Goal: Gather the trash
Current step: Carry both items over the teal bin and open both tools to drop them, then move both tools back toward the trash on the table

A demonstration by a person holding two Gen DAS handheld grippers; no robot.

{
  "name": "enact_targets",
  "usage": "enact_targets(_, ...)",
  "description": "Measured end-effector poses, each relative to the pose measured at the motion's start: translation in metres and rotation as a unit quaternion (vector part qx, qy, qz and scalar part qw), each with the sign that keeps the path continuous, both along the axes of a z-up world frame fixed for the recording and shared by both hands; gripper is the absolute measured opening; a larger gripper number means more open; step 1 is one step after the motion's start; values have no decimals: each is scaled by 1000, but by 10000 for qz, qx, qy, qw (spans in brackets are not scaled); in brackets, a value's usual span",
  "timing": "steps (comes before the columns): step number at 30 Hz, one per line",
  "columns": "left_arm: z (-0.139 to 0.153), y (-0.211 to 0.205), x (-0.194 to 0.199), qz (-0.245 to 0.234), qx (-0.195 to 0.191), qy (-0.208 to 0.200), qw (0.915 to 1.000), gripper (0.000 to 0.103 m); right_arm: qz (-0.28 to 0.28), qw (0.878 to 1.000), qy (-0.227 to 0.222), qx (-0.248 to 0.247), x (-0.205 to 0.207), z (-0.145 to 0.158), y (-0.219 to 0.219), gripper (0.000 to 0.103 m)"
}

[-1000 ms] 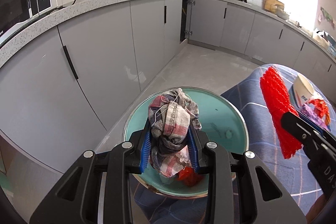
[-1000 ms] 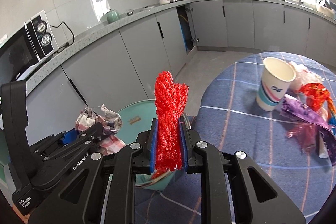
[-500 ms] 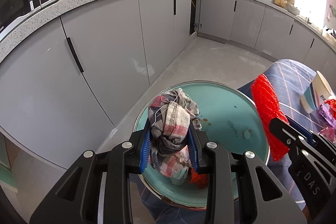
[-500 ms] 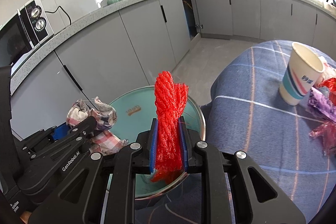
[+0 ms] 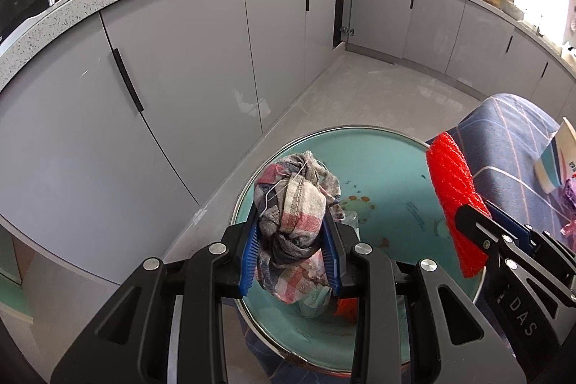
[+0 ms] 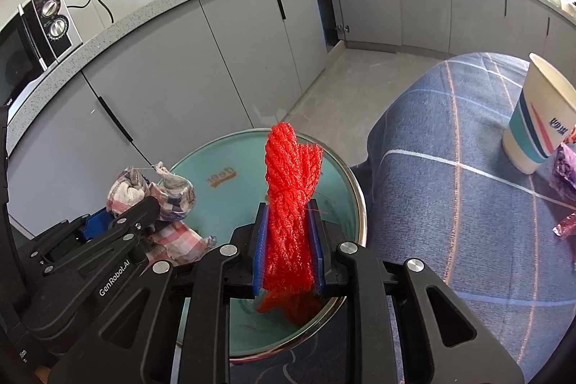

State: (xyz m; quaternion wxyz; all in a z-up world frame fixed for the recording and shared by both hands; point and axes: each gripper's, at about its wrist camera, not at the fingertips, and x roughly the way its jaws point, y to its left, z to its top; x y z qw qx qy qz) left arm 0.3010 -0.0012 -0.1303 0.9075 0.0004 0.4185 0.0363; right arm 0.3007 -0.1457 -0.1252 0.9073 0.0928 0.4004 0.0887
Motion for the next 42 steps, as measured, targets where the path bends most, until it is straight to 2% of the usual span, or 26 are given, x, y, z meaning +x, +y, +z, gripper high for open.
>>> enact_targets(3,-4,0,2,18,3,47,10000,31,31,10000,71,37,4,-4,0,24)
enact_targets(4,-5,1,2,22,6,58,10000,32,49,9999,77,45,4,-5,1,27)
enact_targets(5,-6,1,3,26,6,76,10000,32,46,9999,70,60,5,-5,2,36)
enact_targets(7,-7,1,4,20,9,100,9999,35,28,10000,13,88,5,-3,0,40)
enact_targets(10,-6,2,6,45,19,76,10000,45,-12,9999,-61,133,2,2,-3,41)
enact_targets(12,-4,3,5,79,52,6,10000,60,-96,9997,-136,180,-1,8,-8,41)
enact_targets(17,2,4,0,229,158,-151,9995,79,-265,9988,-346,241,-15,22,-23,41)
enact_targets(21,13,2,-7,311,236,-371,9985,94,-398,9975,-556,166,-30,34,-34,50)
enact_targets(26,25,-7,-17,213,164,-459,9986,95,-546,9963,-648,129,-43,43,-49,53)
enact_targets(35,38,-36,-33,-90,157,-563,9982,96,-842,9935,-761,73,-76,54,-83,54)
enact_targets(42,39,-64,-45,-474,102,-521,9975,96,-1071,9920,-667,-15,-97,48,-108,54)
